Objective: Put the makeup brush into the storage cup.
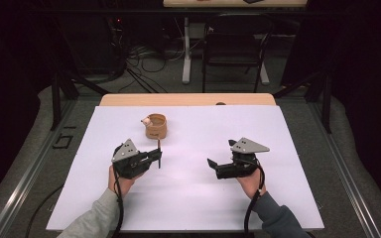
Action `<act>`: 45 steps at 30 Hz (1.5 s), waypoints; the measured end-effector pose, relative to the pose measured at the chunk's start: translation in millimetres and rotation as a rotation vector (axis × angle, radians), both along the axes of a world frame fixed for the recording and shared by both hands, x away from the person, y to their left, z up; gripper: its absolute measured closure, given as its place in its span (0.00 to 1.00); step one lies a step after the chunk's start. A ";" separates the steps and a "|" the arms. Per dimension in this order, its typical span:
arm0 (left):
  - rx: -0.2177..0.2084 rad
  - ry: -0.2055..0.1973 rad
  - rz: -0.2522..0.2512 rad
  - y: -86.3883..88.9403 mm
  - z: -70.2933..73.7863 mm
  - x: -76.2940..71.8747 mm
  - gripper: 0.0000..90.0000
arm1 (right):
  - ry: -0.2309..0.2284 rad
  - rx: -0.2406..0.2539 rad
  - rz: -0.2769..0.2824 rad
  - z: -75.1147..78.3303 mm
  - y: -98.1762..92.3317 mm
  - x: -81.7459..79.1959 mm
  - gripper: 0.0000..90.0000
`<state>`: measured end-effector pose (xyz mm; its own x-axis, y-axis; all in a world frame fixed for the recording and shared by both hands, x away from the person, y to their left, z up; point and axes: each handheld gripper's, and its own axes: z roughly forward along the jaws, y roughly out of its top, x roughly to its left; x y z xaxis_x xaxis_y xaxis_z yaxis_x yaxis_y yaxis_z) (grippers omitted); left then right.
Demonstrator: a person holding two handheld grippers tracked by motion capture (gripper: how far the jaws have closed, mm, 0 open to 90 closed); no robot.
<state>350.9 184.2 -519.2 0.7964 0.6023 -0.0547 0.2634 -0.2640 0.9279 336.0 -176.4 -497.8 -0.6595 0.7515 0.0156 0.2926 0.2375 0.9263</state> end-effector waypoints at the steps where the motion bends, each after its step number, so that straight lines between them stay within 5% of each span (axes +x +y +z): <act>1: 0.001 0.000 0.001 0.2 0.0 0.1 0.93 | -0.003 -0.003 -0.006 -0.9 -2.7 -0.4 0.00; 11: 0.007 -0.005 0.017 5.1 -0.3 3.3 0.93 | 0.008 0.013 -0.019 -7.7 -18.8 -3.1 0.00; 16: 0.014 -0.008 0.019 6.8 -0.5 5.0 0.93 | -0.006 -0.051 -0.024 -11.8 -20.3 -3.4 0.00; 21: 0.022 -0.017 0.022 5.7 -0.5 6.5 0.93 | -0.009 -0.063 -0.023 -13.1 -18.9 -1.1 0.00; 45: 0.024 -0.066 0.050 9.6 7.4 20.2 0.93 | -0.003 -0.050 -0.022 -14.3 -21.8 2.7 0.00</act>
